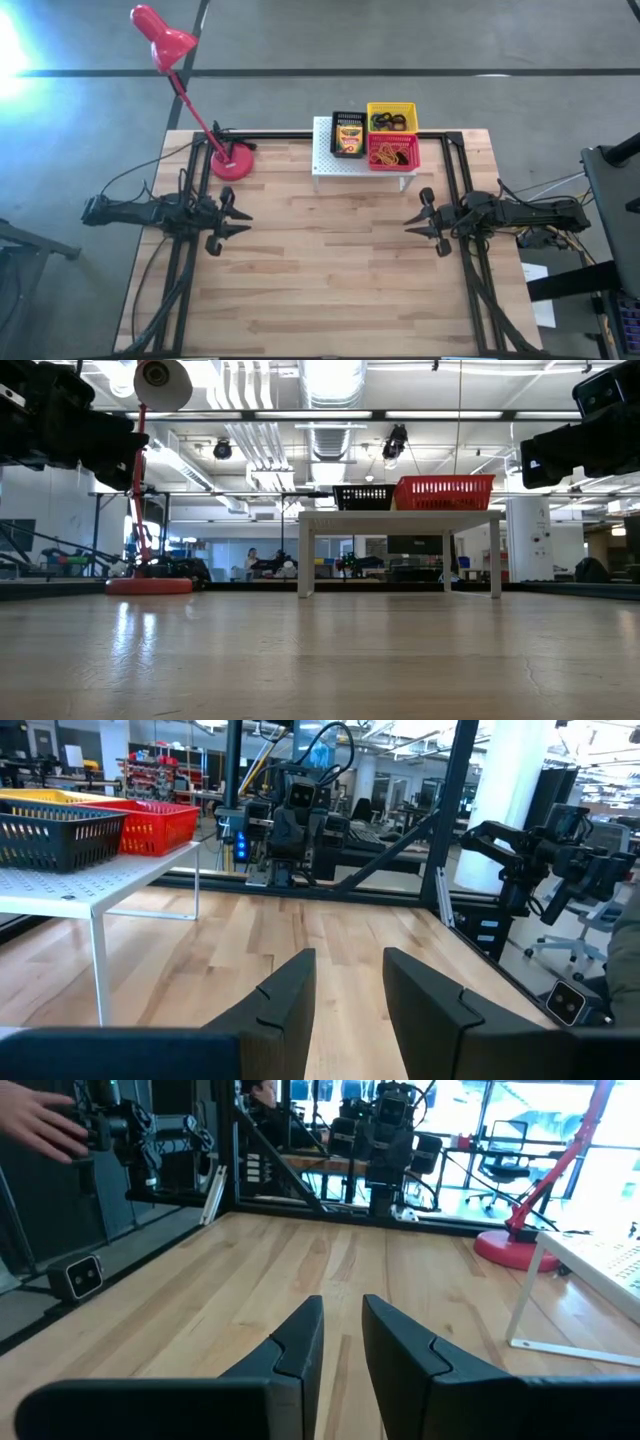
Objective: Pick & Place Office Desk Supplies
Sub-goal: Return to Home Position
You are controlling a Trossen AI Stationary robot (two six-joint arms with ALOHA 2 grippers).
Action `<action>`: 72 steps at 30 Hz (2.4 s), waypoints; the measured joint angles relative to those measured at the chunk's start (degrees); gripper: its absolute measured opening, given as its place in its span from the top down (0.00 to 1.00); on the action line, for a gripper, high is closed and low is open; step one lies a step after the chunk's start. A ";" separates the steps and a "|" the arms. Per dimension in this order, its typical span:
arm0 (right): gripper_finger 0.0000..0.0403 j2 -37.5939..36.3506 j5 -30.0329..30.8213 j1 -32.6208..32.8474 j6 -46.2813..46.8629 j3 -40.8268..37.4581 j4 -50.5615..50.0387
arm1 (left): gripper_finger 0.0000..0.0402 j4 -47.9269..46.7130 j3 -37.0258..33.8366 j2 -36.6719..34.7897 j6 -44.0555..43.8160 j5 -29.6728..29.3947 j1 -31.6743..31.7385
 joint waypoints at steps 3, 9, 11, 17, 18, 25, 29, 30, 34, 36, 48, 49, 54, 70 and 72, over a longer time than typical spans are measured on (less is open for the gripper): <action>0.83 0.00 0.01 0.00 0.00 0.00 0.00 | 0.69 0.00 0.00 0.00 0.02 0.00 0.00; 0.83 0.00 0.02 0.00 0.00 0.00 0.00 | 0.69 -0.02 0.00 -0.01 -2.99 0.00 0.00; 0.83 0.00 0.03 0.00 0.00 0.00 0.00 | 0.69 -0.02 0.00 0.52 -0.66 0.01 0.08; 0.83 0.00 0.09 -0.02 0.00 0.00 0.00 | 0.77 0.03 0.00 0.66 0.50 -0.58 0.11; 0.83 0.00 0.09 -0.02 0.00 0.00 0.00 | 0.81 0.06 0.00 0.66 0.50 -0.90 0.11; 0.83 0.00 0.09 -0.02 0.00 0.00 0.00 | 0.98 0.33 0.00 0.72 3.82 -2.45 0.15; 0.83 0.02 0.09 -0.02 0.00 0.00 0.01 | 0.99 0.40 0.00 0.72 8.21 -2.82 0.15; 0.83 0.02 0.09 -0.02 0.00 -0.02 0.00 | 0.99 0.42 0.00 0.72 8.32 -2.82 0.15; 0.83 0.00 0.09 -0.02 0.00 0.00 0.00 | 0.98 0.42 -0.02 0.72 5.63 -2.82 0.15; 0.83 0.02 0.08 -0.01 0.00 0.00 0.01 | 0.96 0.42 -0.02 0.72 4.62 -2.82 0.15; 0.83 -0.64 0.07 0.00 -5.89 -0.02 4.38 | 0.95 0.44 -0.02 0.72 4.50 -2.82 0.15; 0.83 -1.44 0.09 0.00 -7.09 -0.02 5.16 | 0.95 0.44 -0.02 0.72 4.52 -2.82 0.15; 0.83 -5.41 0.93 0.13 -7.48 0.07 6.25 | 0.95 0.44 -0.02 0.72 4.50 -2.82 0.15; 0.98 -5.38 2.08 -2.10 -6.35 -0.04 -0.39 | 0.95 0.48 -0.02 1.40 4.50 -2.84 0.11; 0.98 -5.39 2.10 -2.09 -6.37 -0.04 -0.42 | 0.95 0.48 -0.02 1.40 4.52 -2.84 0.11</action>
